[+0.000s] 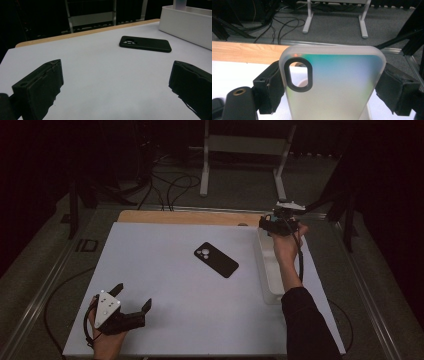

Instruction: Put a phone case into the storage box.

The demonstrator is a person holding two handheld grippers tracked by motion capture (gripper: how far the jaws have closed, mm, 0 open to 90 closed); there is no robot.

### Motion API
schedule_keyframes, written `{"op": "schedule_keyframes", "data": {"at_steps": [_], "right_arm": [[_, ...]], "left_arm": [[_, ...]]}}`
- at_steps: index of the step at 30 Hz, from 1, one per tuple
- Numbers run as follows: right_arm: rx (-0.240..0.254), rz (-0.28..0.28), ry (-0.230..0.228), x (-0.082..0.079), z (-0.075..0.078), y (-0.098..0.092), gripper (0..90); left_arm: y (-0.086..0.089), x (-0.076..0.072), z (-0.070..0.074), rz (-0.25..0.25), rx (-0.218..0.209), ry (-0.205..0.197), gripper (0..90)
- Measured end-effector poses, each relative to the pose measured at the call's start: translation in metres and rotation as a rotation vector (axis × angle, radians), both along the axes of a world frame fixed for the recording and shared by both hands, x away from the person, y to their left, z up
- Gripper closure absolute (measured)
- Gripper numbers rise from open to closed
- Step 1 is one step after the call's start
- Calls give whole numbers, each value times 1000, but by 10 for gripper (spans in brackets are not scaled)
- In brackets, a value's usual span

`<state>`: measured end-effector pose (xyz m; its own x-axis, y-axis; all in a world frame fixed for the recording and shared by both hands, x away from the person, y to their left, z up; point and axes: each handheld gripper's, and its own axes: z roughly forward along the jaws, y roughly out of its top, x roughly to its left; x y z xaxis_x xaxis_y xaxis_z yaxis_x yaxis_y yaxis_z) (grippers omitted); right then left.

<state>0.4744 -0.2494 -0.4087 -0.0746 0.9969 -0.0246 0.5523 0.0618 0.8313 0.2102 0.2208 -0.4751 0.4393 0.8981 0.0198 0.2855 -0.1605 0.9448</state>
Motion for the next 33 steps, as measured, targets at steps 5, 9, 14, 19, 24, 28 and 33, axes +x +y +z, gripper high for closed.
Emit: {"op": "schedule_keyframes", "data": {"at_steps": [5, 9, 14, 19, 24, 28, 33], "right_arm": [[3, -7, 16, 2, -6, 0, 162], [7, -7, 40, 4, -10, -1, 162], [13, -9, 59, 6, -16, -2, 161], [10, -10, 73, 7, -22, -2, 161], [-3, -17, 100, 10, -27, -1, 161], [-2, -33, 109, 11, -30, -1, 161], [15, -44, 111, 13, -30, -3, 144]], "left_arm": [[0, 0, 0, -3, 0, -2, 0], [0, 0, 0, -3, -2, 0, 0], [0, 0, 0, -5, -2, -1, 0], [-1, 0, 0, -6, -3, 0, 0], [-1, 0, 1, -7, -4, -1, 0], [0, 0, 1, -6, -6, -1, 0], [0, 0, 1, -6, -5, -2, 0]]}}
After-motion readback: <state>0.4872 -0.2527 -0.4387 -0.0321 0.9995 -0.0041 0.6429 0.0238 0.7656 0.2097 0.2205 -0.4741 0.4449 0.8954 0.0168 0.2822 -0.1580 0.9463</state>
